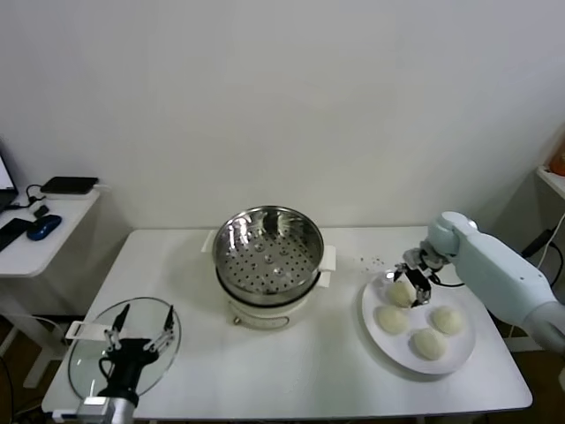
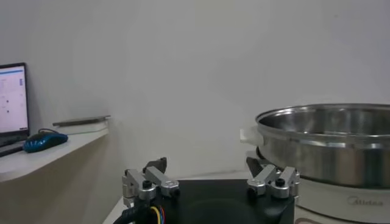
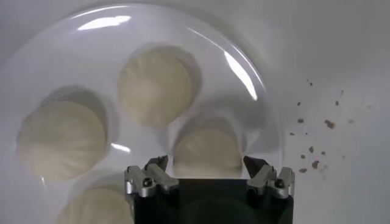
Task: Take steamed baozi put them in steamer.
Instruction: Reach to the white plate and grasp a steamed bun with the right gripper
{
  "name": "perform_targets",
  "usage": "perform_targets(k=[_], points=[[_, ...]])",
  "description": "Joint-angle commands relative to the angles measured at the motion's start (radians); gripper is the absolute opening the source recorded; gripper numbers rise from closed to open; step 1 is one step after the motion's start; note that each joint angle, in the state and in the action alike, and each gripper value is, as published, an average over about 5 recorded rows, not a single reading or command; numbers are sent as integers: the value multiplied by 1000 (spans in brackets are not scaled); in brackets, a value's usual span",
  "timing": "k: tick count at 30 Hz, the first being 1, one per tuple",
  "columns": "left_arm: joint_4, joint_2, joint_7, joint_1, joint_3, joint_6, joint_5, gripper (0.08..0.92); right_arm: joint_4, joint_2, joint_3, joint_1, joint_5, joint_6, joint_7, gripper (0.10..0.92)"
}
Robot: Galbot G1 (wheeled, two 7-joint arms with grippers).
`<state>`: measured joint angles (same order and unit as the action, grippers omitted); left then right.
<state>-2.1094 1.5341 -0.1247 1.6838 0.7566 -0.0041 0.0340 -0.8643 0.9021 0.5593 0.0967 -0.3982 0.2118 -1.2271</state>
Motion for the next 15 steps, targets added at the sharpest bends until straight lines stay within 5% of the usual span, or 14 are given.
perform_targets(k=[1,15], points=[[2,-1,0,-1,0,1,-1,823,2,2,-9,3,-9,2,2,686],[3,-2,0,4,9,-2,9,823,-48,-17,-16,-14,-5,20,-15,620]])
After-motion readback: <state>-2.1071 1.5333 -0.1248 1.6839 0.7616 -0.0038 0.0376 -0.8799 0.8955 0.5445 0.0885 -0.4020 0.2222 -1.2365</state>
